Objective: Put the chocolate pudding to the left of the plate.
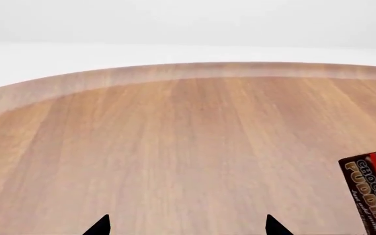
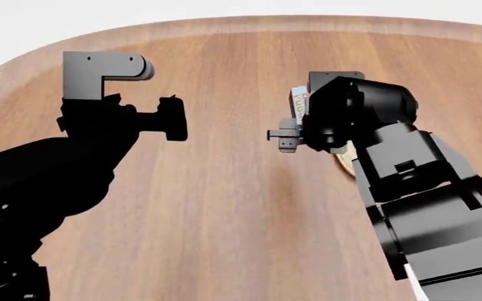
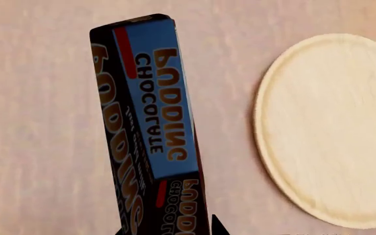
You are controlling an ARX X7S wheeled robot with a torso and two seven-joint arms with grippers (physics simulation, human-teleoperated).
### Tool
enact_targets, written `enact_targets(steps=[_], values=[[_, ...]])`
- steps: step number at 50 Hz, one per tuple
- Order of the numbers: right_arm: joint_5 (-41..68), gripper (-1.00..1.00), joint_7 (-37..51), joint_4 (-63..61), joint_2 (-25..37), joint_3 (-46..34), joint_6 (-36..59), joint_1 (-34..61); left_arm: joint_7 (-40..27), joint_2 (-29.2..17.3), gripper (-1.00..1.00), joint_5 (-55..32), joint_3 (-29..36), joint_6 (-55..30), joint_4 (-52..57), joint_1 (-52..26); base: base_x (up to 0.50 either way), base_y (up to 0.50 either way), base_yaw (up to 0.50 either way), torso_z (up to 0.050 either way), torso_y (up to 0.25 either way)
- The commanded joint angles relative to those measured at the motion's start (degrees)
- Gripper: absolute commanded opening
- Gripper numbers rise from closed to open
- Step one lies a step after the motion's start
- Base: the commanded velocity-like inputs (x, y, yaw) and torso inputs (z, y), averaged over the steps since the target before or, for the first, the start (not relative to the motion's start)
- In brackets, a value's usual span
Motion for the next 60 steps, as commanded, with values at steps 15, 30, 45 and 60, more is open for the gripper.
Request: enact_targets(steps=[15,30,45,60], values=[[-7.1,-1.0,9.74,-0.01,-0.01,18.56,-5.76,-1.98,-0.41,-0.41,1.0,-0.95,0.24,0.18,0.66,0.34,0.0,0.0,0.0,0.0,0.0],[-9.31,-1.0,10.22,-0.01,-0.01,20.78,-6.06,-2.1,-0.9,-0.8,1.0,-0.95,0.75,0.17,0.73,0.13,0.0,0.0,0.0,0.0,-0.148],[-9.06,-1.0,10.35,-0.01,-0.01,19.92,-6.51,-1.33,-1.24,-1.04,1.0,-2.26,-0.08,0.1,1.07,0.25,0.0,0.0,0.0,0.0,-0.1],[-10.9,-1.0,10.3,-0.01,-0.01,21.49,-6.34,-3.16,-1.68,-2.08,1.0,-3.37,-0.76,-0.22,1.96,0.38,0.0,0.0,0.0,0.0,0.0]])
